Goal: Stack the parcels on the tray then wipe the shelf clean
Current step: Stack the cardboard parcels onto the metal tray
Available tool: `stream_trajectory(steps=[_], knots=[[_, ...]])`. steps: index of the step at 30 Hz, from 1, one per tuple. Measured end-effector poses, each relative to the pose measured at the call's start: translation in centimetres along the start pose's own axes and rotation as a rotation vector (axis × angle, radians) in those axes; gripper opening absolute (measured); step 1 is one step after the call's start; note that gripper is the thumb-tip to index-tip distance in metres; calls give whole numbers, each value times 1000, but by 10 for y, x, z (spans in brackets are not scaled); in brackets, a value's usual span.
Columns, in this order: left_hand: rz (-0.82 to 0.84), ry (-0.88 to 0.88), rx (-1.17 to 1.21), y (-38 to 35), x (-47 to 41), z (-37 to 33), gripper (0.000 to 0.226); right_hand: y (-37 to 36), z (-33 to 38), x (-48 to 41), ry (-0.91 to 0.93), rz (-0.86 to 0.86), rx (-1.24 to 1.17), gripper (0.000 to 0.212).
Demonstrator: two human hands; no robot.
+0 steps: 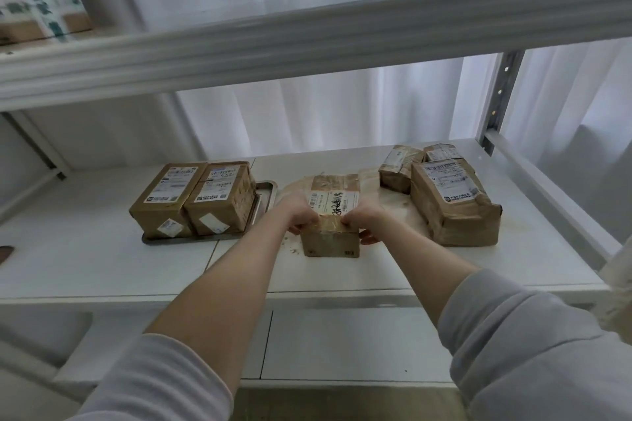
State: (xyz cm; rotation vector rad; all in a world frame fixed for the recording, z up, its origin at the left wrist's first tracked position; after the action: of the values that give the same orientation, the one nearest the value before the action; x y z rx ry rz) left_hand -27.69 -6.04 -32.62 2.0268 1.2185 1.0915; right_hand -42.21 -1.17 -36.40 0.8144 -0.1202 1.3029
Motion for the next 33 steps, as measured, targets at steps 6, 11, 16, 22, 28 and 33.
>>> stream_trajectory(steps=[6,11,16,22,28,33], knots=[[-17,12,85,1,9,8,20,-4,1,9,51,-45,11,32],[-60,-22,174,3,4,7,29,-7,5,7,57,-101,13,32],[-76,7,295,12,-1,23,17,-14,16,6,88,-168,2,35],[-62,47,355,23,-6,36,9,-21,32,8,135,-185,29,49],[-100,-31,394,37,-12,35,20,-22,36,7,137,-127,11,44],[-46,-106,402,38,-9,19,26,-24,42,6,151,-56,-14,68]])
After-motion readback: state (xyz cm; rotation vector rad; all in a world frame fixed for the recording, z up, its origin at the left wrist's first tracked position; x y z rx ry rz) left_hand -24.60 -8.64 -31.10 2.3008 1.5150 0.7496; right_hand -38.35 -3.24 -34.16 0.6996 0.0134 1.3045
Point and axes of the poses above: each hand's wrist, its own x-axis away from the middle knuckle, its own y-axis out of the back of the hand, z = x × y, the point moved 7 cm from there along -x, towards the middle knuckle, and after that the axes turned 2 degrees about -y, right-handed, at the moved point
